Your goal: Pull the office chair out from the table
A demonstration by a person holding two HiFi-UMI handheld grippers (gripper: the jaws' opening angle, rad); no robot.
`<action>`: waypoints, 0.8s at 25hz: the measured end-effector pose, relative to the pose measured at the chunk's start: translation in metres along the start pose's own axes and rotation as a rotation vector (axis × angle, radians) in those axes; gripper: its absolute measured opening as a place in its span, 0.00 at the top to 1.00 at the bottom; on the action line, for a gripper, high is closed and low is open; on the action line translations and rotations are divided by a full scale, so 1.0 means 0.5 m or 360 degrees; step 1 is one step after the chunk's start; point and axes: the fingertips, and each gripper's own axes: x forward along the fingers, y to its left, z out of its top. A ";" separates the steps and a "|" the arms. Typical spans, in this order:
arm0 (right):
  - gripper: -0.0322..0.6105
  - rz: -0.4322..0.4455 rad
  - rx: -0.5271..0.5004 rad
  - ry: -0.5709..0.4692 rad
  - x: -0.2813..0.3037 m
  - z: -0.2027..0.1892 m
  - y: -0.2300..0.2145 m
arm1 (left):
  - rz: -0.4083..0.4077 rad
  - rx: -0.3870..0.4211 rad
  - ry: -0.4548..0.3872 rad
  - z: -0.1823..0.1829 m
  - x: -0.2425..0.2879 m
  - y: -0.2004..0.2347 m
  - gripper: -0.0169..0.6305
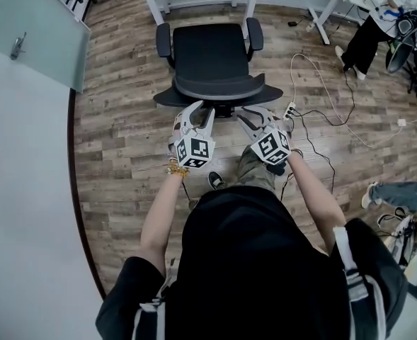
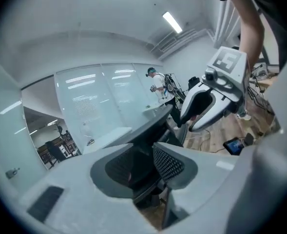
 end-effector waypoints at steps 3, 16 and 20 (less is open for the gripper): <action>0.82 -0.0088 -0.0035 -0.0092 -0.007 0.051 -0.015 | 0.0086 0.0061 -0.0068 0.036 -0.016 0.016 0.79; 0.87 -0.0505 0.0380 -0.0475 -0.048 0.207 -0.092 | 0.0450 -0.0336 -0.0433 0.173 -0.100 0.128 0.81; 0.88 -0.0523 0.0459 -0.0493 -0.049 0.215 -0.085 | 0.0524 -0.0360 -0.0485 0.196 -0.116 0.136 0.88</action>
